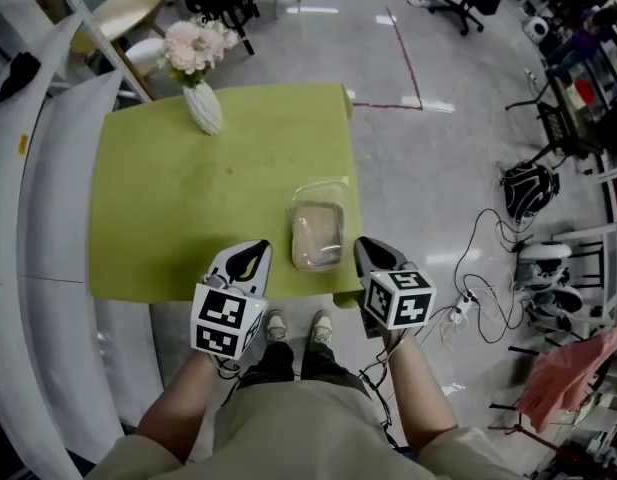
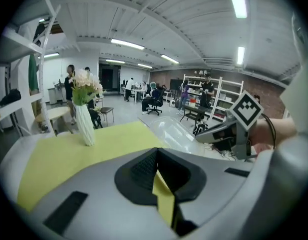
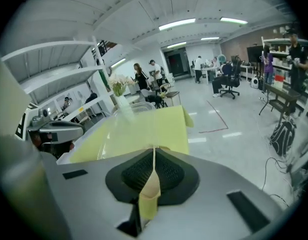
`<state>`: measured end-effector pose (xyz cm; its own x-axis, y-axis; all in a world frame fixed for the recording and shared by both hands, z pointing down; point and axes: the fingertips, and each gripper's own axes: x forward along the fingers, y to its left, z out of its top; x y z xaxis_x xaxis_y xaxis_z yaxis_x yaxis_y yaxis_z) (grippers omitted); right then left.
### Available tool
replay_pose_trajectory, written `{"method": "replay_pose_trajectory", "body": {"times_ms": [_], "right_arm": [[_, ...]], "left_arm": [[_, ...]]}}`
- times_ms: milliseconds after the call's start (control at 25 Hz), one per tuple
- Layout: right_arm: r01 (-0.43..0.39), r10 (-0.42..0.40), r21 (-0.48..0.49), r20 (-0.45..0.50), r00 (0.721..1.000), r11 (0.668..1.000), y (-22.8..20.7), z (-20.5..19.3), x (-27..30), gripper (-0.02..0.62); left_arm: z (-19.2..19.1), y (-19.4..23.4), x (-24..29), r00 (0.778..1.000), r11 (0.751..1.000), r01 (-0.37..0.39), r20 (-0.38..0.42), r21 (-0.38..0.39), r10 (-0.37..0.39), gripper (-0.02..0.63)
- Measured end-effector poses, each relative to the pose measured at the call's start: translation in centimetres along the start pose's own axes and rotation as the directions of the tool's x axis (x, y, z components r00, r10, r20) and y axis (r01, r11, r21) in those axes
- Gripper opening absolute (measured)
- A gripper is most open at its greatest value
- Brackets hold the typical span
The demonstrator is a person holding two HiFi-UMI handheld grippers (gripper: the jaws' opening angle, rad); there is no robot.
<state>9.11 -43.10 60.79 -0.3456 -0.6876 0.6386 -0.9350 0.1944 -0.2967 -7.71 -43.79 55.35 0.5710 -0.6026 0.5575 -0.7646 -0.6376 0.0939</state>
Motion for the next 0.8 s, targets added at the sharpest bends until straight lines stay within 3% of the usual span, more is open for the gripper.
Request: {"method": "replay_pose_trajectory", "body": {"times_ms": [160,400,520,680,800], "right_arm": [[-0.015,0.018,-0.024,0.132,0.991,1.000,1.3,5.1,-4.2,0.018],[-0.016,0.047,-0.099,0.315,0.948,0.995,4.0,11.0,-12.9,0.020],[0.063,0.025,-0.197,0.414,0.910,0.978,5.3,13.3,-16.9,0.020],[0.065,0.068,-0.227,0.532,0.844,0.972,7.5,15.6,-21.8,0.020],[0.077,0.087,-0.244,0.597,0.797,0.967,8.7,16.9,-25.2,0.020]], "left_arm": [[4.0,0.0,-2.7,0.996,0.998,-0.040,0.085,0.048,0.035,0.006],[9.1,-1.6,-8.3,0.974,0.989,-0.099,0.213,0.114,0.073,0.006],[12.2,-2.1,-11.2,0.942,0.975,-0.159,0.319,0.152,0.104,0.006],[15.7,-3.3,-15.1,0.894,0.969,-0.196,0.434,0.152,0.112,0.006],[17.6,-4.4,-17.7,0.873,0.963,-0.207,0.476,0.171,0.104,0.006]]}}
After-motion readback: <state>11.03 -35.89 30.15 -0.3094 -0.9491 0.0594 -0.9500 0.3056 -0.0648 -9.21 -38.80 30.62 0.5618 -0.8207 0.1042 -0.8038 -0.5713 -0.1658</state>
